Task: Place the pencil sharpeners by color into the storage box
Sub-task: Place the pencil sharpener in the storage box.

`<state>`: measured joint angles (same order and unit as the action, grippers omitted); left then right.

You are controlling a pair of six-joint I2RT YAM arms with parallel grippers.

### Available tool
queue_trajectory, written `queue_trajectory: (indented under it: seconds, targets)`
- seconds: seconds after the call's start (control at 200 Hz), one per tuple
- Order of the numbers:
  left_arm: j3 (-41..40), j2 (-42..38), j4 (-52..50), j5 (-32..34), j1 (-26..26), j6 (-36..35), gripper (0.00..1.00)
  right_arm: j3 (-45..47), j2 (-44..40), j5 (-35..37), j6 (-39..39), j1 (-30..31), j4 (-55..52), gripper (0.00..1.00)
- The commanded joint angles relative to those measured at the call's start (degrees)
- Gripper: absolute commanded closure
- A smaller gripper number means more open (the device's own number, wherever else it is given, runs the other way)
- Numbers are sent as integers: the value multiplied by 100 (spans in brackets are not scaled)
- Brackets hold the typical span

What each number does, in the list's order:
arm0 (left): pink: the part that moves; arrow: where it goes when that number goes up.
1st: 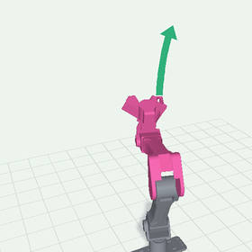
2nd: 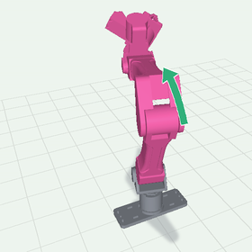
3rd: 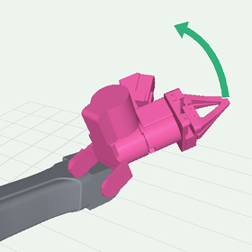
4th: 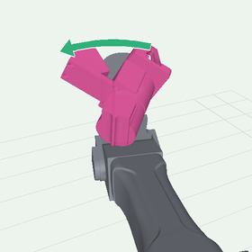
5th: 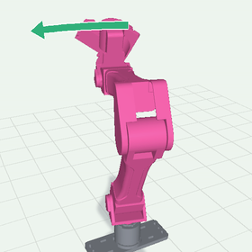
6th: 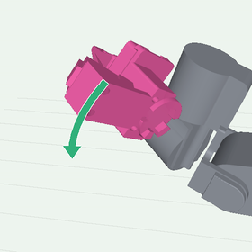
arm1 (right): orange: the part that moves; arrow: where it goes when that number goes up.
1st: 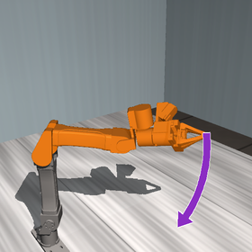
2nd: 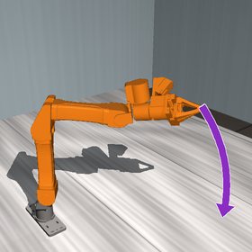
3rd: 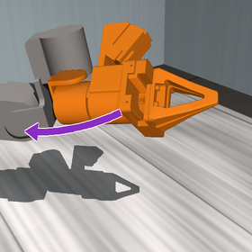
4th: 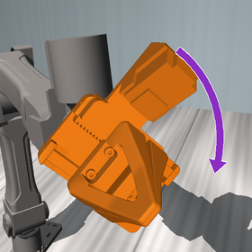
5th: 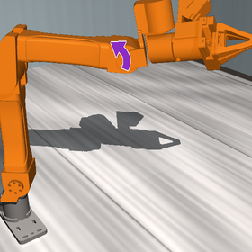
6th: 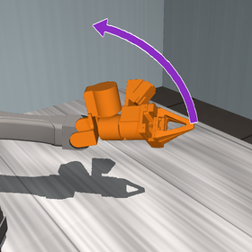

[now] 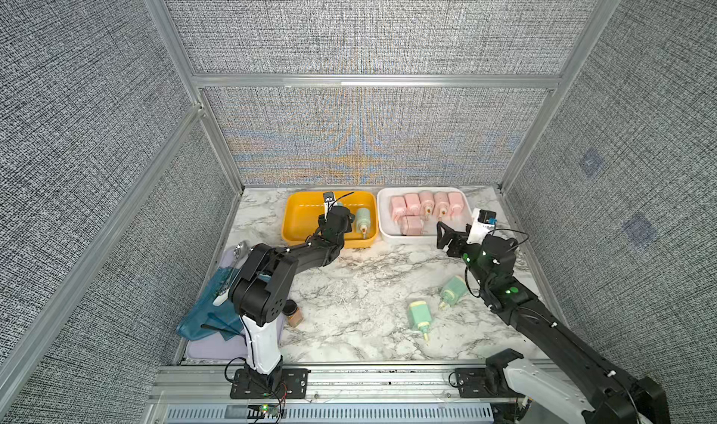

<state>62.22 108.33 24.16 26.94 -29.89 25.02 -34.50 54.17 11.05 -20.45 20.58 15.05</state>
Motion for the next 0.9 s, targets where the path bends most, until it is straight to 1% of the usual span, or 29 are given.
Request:
queue_trajectory:
  seconds: [0.0, 0.055, 0.19, 0.29, 0.395, 0.505, 0.6, 0.696, 0.816, 0.831, 0.896]
  targets:
    - [-55, 62, 317, -148, -2, 275, 100, 48, -66, 266, -100, -1, 88, 1]
    - [-60, 112, 340, -262, -8, 307, 100, 34, -56, 299, -115, -10, 43, 1]
    - [-35, 238, 418, -277, -7, 399, 100, 21, -3, 345, -176, -10, -32, 1]
    - [104, 391, 452, -483, -7, 256, 100, -3, -4, 360, -179, -12, -77, 1]
    - [195, 526, 414, -648, -8, 261, 100, -33, 5, 402, -161, -17, -139, 1]
    - [136, 537, 473, -624, -8, 341, 100, -87, -10, 431, -127, -28, -161, 1]
    - [105, 539, 506, -534, -11, 388, 92, -112, 2, 431, -100, -34, -173, 1]
    - [85, 537, 476, -486, -9, 563, 79, -159, 12, 460, -82, -42, -197, 1]
    - [6, 538, 540, -532, -8, 618, 68, -188, 29, 546, -74, -49, -246, 1]
    - [0, 659, 564, -539, -11, 620, 66, -196, 29, 562, -69, -53, -252, 1]
    - [-3, 723, 651, -582, -10, 589, 59, -232, 35, 576, -32, -56, -294, 1]
